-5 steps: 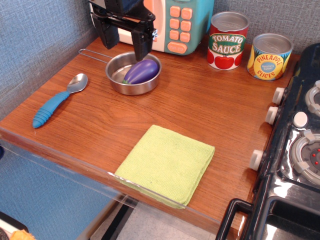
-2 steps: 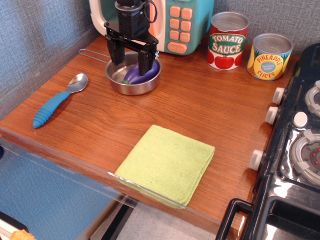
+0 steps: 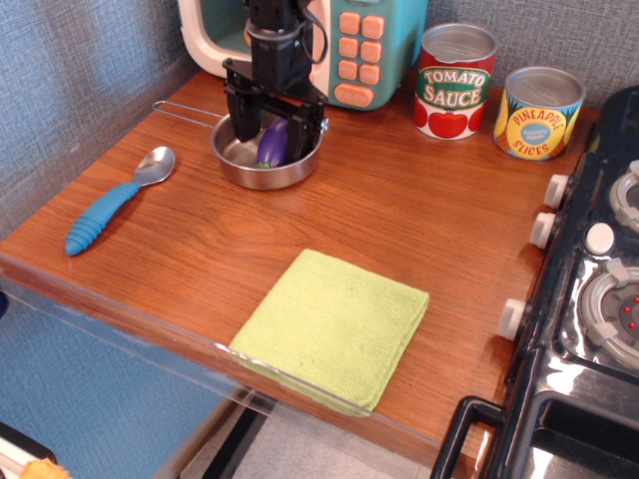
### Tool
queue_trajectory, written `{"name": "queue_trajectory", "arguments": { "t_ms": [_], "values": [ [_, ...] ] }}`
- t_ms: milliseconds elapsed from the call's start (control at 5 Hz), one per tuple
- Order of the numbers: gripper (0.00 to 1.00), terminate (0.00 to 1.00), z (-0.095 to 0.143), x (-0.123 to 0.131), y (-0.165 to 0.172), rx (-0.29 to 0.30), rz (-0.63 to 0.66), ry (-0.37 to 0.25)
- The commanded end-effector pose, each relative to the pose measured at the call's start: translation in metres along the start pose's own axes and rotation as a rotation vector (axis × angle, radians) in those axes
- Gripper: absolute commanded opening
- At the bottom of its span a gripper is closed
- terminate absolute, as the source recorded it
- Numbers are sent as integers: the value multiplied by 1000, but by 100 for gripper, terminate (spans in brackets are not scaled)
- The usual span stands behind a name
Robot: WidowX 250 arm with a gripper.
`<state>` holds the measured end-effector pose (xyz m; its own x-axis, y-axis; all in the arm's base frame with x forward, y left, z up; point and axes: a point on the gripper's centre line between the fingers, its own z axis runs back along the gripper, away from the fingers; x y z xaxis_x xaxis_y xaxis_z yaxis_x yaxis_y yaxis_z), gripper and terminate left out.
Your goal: Place the eggplant on the green cloth.
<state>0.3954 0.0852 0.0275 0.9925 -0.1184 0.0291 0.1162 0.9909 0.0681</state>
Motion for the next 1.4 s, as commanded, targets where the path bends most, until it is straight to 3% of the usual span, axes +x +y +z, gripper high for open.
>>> {"name": "queue_trajectory", "arguments": {
  "t_ms": [0, 200, 400, 600, 800, 1000, 1200],
  "values": [
    [0, 0, 2, -6, -3, 18, 20, -17],
    [0, 0, 12, -11, -3, 14, 29, -27],
    [0, 0, 61, -18, -2, 23, 78, -194],
    [0, 0, 113, -42, -34, 56, 29, -326],
    [0, 0, 121, -85, -84, 4, -72, -327],
    [0, 0, 102, -127, -136, -65, -139, -276],
    [0, 0, 79, -151, -189, -100, -164, -195]
  ]
}}
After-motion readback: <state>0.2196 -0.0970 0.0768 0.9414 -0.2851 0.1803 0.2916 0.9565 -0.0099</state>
